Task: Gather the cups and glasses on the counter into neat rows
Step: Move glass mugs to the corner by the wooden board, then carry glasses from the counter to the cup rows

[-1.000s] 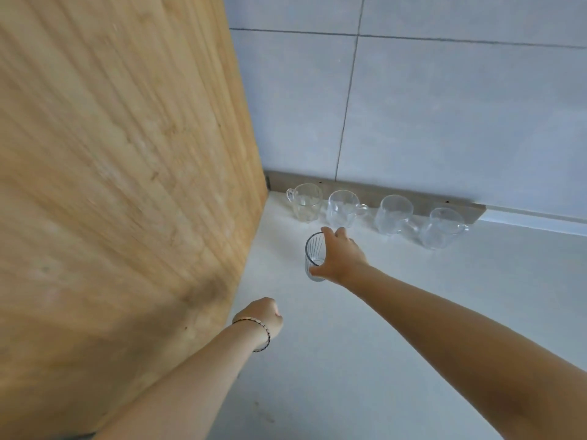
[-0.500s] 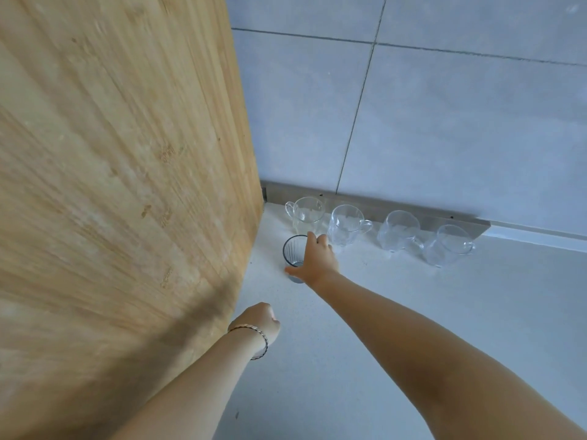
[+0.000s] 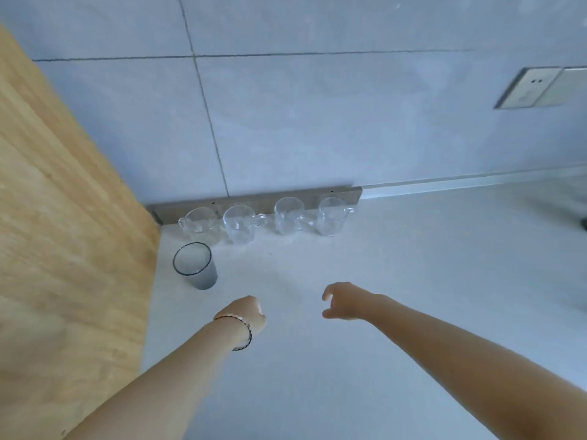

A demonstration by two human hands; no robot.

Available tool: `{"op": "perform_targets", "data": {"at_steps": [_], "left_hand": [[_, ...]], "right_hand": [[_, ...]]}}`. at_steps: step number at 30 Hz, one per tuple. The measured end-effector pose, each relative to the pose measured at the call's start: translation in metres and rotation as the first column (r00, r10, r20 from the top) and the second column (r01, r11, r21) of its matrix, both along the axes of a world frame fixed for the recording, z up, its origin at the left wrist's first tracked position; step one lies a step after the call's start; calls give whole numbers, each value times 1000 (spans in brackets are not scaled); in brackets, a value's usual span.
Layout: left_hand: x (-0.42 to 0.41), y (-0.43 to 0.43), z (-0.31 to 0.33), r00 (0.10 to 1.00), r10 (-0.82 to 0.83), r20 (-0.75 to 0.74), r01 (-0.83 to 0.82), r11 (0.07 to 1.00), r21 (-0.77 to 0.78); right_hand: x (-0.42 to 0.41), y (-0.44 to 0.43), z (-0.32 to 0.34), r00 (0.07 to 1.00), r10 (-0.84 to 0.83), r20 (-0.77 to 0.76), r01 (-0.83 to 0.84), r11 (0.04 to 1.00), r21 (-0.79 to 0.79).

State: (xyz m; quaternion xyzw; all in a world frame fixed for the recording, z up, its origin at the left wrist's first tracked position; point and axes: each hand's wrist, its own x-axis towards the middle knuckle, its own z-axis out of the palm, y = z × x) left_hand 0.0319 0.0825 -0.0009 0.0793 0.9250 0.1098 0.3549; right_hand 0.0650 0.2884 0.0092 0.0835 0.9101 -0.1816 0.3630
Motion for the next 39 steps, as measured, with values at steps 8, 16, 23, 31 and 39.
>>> {"op": "perform_targets", "data": {"at_steps": [8,16,23,31,39], "left_hand": [[27,199,21,958,-280,-57,284,955,86],[85,405,1,943,-325,-69,332,928,171],[135,521,-13,951,-308,-13,307,941,142],[125,546,-23,980,-197,21,194,977,86],[112,500,-33,998,-43,54,39,996,78]], "right_hand": [[100,197,28,926,-365,-97,372,925,73],[174,407,32,836,-496,-236,530,840,114],[213,550,25,860,-448,-244,507,803,313],[229,597,-7,917,-385,-100,397,867,302],[178,566,12,980,-153,-130,186,935,301]]}}
